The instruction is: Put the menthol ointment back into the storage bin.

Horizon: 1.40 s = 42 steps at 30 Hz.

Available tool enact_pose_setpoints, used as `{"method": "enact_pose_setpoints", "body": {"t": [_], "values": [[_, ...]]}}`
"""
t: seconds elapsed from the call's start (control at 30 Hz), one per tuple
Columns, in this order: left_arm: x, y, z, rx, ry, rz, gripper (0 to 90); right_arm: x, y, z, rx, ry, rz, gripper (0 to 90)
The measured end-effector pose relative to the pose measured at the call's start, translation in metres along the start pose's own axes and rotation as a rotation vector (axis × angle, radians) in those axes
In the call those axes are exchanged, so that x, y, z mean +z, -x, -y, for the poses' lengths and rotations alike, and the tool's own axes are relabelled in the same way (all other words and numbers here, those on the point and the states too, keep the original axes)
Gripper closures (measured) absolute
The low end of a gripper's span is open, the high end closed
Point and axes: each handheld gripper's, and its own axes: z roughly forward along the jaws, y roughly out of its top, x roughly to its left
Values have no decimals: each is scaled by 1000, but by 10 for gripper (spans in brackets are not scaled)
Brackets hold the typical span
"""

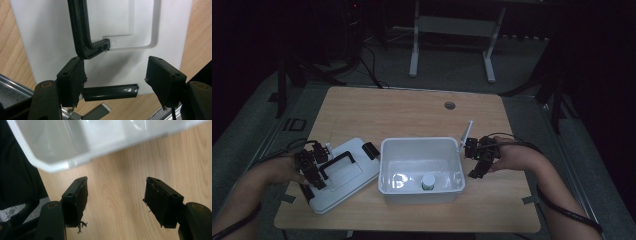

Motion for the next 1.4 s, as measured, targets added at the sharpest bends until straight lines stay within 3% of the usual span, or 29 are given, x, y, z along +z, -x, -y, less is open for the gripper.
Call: {"method": "enact_pose_setpoints", "body": {"t": [0.33, 0.43, 0.6, 0.7, 0.77, 0.9, 1.1, 1.17, 1.3, 1.4], "values": [[-4, -2, -2, -9, 0, 0, 335, 24, 10, 34, 68, -6, -2, 220], [-4, -3, -4, -7, -3, -9, 366, 34, 13, 43, 108, 0, -36, 192], [-4, -6, -9, 6, -4, -48, 457, 47, 12, 53, 100, -20, -43, 175], [-3, -9, -13, 4, -3, -39, 472, 51, 13, 57, 102, -15, -39, 175], [-3, -12, -16, -6, -2, -12, 495, 54, 13, 59, 109, -26, -40, 176], [2, -15, -22, -18, -41, -4, 536, 59, 14, 62, 113, -48, -28, 176], [13, -17, -27, -32, -60, 20, 599, 64, 15, 69, 124, -30, -3, 176], [12, -18, -26, -53, -49, 24, 643, 66, 15, 71, 127, -36, 4, 176], [12, -17, -28, -53, -63, 16, 697, 70, 13, 74, 124, -44, 14, 176], [13, -15, -30, -51, -72, 48, 792, 71, 12, 75, 127, -37, 15, 176]]}}
